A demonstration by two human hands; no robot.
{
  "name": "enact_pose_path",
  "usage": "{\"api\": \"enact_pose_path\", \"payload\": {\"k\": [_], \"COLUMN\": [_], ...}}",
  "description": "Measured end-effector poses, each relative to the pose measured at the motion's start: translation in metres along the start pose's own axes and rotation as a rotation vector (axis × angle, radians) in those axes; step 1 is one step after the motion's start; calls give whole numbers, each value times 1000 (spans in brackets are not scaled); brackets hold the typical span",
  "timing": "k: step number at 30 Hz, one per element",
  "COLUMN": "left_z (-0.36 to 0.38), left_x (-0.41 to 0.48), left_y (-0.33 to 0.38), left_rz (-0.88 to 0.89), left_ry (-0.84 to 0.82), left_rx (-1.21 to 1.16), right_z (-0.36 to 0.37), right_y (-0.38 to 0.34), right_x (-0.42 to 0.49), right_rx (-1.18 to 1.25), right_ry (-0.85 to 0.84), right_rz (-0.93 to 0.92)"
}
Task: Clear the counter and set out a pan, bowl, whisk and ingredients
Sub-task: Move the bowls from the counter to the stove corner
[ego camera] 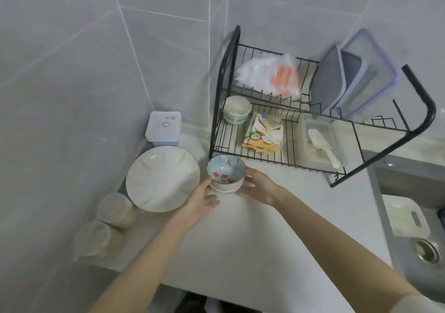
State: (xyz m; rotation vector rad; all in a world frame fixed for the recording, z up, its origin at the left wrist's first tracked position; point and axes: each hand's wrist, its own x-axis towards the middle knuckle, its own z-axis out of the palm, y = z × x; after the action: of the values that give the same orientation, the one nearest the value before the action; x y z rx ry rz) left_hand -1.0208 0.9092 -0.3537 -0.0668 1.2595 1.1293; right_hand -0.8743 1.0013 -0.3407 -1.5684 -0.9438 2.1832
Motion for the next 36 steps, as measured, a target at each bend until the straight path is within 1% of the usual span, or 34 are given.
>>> {"api": "enact_pose_path", "payload": {"k": [8, 14, 20, 25, 32, 36], "left_z": [-9, -14, -9, 6, 53, 91], "left_x": [20, 24, 17, 3, -31, -60], "left_y": [17, 17, 15, 8, -29, -73], "left_rz": [-73, -86, -39, -22, 2, -11], "left_ry": [-113, -174, -236, -332, -458, -566], "left_rx": [-5, 125, 274, 348, 481, 538], "right_z": [8, 6, -4, -18, -57, -98], "right_y": [15, 30, 49, 62, 88, 116], "right_x": [2, -15, -31, -59, -128, -182], "right_rx": [94, 145, 206, 276, 373, 443], "right_ry": [156, 220, 258, 295, 359, 438], "right_rz": [-32, -71, -137, -206, -317, -382]}}
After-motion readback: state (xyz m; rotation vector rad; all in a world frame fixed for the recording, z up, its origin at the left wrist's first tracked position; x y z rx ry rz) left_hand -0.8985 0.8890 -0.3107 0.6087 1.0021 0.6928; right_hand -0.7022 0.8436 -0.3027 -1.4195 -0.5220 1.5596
